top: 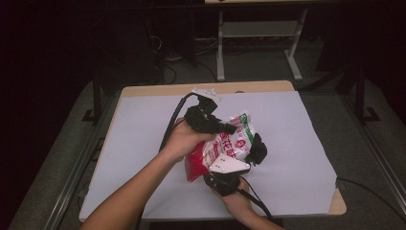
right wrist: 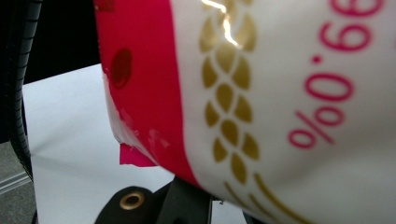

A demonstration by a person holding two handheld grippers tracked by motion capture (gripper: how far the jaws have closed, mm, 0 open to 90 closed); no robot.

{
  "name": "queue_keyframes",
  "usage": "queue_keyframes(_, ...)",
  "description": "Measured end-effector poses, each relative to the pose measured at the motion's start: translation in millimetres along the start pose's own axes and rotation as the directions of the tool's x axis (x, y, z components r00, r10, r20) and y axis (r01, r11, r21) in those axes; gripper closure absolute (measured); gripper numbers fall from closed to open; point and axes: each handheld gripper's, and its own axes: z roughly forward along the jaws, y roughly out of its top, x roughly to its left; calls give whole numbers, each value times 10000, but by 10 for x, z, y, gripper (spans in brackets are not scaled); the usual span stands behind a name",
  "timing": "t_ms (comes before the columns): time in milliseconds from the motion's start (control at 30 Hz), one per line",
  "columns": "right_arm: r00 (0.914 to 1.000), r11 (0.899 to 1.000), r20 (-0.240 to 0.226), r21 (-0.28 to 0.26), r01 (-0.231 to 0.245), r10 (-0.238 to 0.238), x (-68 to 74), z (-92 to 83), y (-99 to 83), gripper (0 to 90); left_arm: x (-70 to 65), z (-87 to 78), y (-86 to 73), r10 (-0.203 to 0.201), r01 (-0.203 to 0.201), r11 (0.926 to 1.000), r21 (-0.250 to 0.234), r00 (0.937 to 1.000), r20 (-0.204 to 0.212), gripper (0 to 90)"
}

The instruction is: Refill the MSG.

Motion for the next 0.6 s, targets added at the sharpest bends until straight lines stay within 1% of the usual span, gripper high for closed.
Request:
queue_keyframes(133,9999,9999,46,-10,149,-148,18,2,-1,900,3,0,2,-52,52,10000,-3,10000,15,900)
queue_keyframes(367,9997,9997,58,5,237,-237,28,3,1,900,-6,5,5,-76,77,10000,57,10000,-51,900)
queue_keyframes(600,9998,9998,-2,2,196,-196,43,7,-1,900,-6,16,10,-93,95,9998,179,9999,-102,900)
